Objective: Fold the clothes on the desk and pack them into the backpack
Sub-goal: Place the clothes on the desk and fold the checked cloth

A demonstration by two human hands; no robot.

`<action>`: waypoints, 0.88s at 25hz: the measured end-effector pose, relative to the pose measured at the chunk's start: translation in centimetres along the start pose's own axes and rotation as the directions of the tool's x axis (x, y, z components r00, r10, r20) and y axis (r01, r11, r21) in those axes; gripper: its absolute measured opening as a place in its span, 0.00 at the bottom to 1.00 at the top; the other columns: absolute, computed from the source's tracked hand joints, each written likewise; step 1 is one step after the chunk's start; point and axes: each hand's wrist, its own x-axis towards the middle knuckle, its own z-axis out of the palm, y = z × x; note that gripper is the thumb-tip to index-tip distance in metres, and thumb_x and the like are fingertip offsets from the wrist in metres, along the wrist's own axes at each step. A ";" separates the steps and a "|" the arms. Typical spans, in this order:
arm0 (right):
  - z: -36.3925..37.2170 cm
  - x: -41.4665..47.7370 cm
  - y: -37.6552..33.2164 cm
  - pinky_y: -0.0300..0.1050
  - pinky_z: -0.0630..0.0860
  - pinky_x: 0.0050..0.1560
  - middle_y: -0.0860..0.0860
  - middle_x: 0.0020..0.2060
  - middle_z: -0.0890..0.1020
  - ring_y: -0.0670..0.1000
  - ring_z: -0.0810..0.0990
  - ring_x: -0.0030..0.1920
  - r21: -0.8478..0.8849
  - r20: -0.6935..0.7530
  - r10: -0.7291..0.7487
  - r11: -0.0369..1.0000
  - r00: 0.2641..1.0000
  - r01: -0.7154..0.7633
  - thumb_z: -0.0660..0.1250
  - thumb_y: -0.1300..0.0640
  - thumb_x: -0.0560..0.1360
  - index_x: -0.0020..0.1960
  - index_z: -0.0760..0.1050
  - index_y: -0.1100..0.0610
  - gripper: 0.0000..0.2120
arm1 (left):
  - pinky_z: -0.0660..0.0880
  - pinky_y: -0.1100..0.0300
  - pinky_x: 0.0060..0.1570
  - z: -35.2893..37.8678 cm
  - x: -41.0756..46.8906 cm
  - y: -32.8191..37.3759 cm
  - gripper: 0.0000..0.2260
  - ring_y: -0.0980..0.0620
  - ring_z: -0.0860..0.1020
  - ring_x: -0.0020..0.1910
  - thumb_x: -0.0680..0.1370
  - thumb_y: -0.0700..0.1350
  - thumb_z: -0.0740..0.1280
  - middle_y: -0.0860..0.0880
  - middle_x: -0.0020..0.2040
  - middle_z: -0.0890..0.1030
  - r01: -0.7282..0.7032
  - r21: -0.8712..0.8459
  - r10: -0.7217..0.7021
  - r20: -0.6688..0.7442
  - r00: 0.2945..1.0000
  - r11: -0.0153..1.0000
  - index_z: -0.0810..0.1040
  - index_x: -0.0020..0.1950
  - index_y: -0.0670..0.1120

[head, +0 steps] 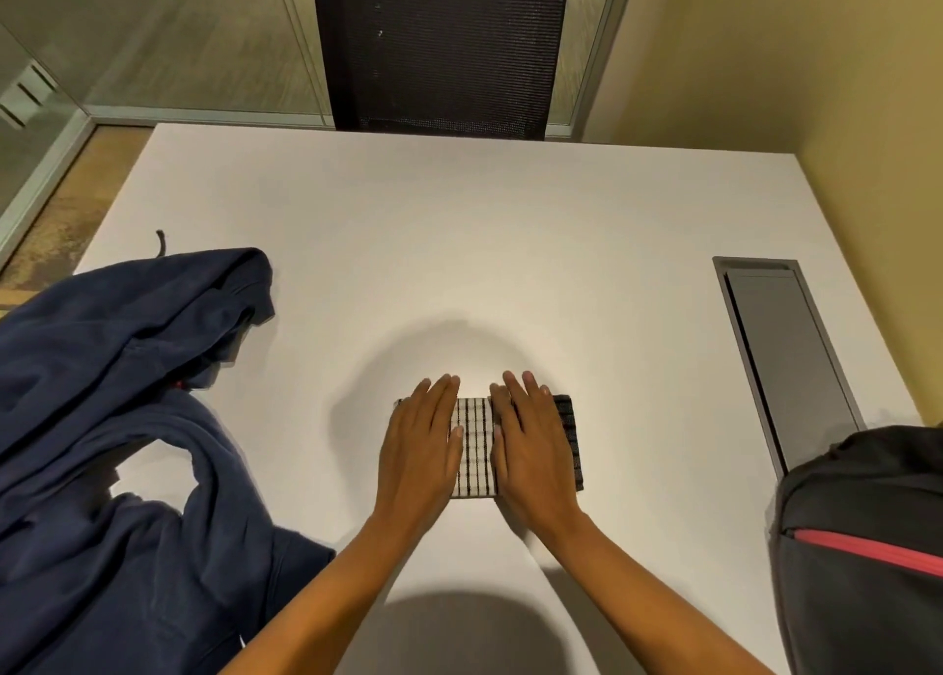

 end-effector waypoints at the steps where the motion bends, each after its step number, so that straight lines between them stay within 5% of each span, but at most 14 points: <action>1: 0.6 0.1 0.3 0.53 0.51 0.77 0.55 0.76 0.60 0.54 0.53 0.78 -0.026 0.038 0.027 0.999 0.999 -0.026 0.51 0.55 0.83 0.75 0.62 0.60 0.23 | 0.52 0.50 0.75 0.8 0.2 -0.4 0.23 0.54 0.55 0.77 0.83 0.50 0.50 0.52 0.77 0.59 -0.001 0.026 0.000 0.032 0.999 1.000 0.58 0.78 0.48; 4: 2.0 -1.1 1.5 0.52 0.48 0.77 0.53 0.79 0.50 0.51 0.45 0.79 -0.095 0.130 0.072 0.994 0.989 -0.059 0.51 0.51 0.84 0.79 0.50 0.59 0.27 | 0.51 0.46 0.75 2.5 -0.6 -1.8 0.26 0.52 0.48 0.78 0.83 0.54 0.46 0.50 0.79 0.51 -0.054 0.143 0.036 0.124 0.992 0.988 0.51 0.79 0.47; 9: 2.6 -1.6 1.5 0.52 0.45 0.76 0.52 0.79 0.44 0.52 0.41 0.78 -0.195 0.205 0.099 0.979 0.974 -0.059 0.48 0.45 0.83 0.79 0.45 0.58 0.30 | 0.50 0.46 0.75 2.8 -1.3 -1.8 0.27 0.50 0.48 0.78 0.82 0.56 0.46 0.50 0.80 0.50 -0.059 0.190 0.036 0.125 0.992 0.980 0.50 0.79 0.47; 13: 2.7 -0.8 0.6 0.52 0.42 0.77 0.52 0.79 0.43 0.52 0.39 0.78 -0.119 0.200 0.140 0.986 0.970 -0.118 0.48 0.46 0.83 0.79 0.44 0.58 0.30 | 0.51 0.47 0.75 2.9 -1.2 -1.9 0.27 0.50 0.48 0.78 0.82 0.55 0.48 0.49 0.80 0.50 -0.057 0.205 0.035 0.113 0.993 0.977 0.50 0.79 0.46; 18: 3.2 -0.3 -1.1 0.54 0.46 0.77 0.49 0.79 0.47 0.48 0.42 0.78 -0.028 0.251 -0.081 0.995 0.965 0.091 0.43 0.46 0.84 0.80 0.47 0.55 0.26 | 0.54 0.46 0.74 2.7 -1.2 -1.7 0.28 0.52 0.48 0.78 0.81 0.48 0.54 0.49 0.79 0.50 -0.041 0.183 0.022 0.105 0.994 0.982 0.51 0.79 0.45; 22: 2.4 -0.7 2.2 0.50 0.46 0.77 0.51 0.79 0.51 0.49 0.45 0.79 -0.150 0.182 0.038 0.989 0.983 -0.010 0.46 0.46 0.84 0.79 0.51 0.57 0.27 | 0.51 0.49 0.76 2.5 -1.4 -1.9 0.29 0.51 0.48 0.78 0.80 0.52 0.54 0.48 0.80 0.49 -0.022 0.154 0.008 0.091 0.996 0.988 0.50 0.79 0.44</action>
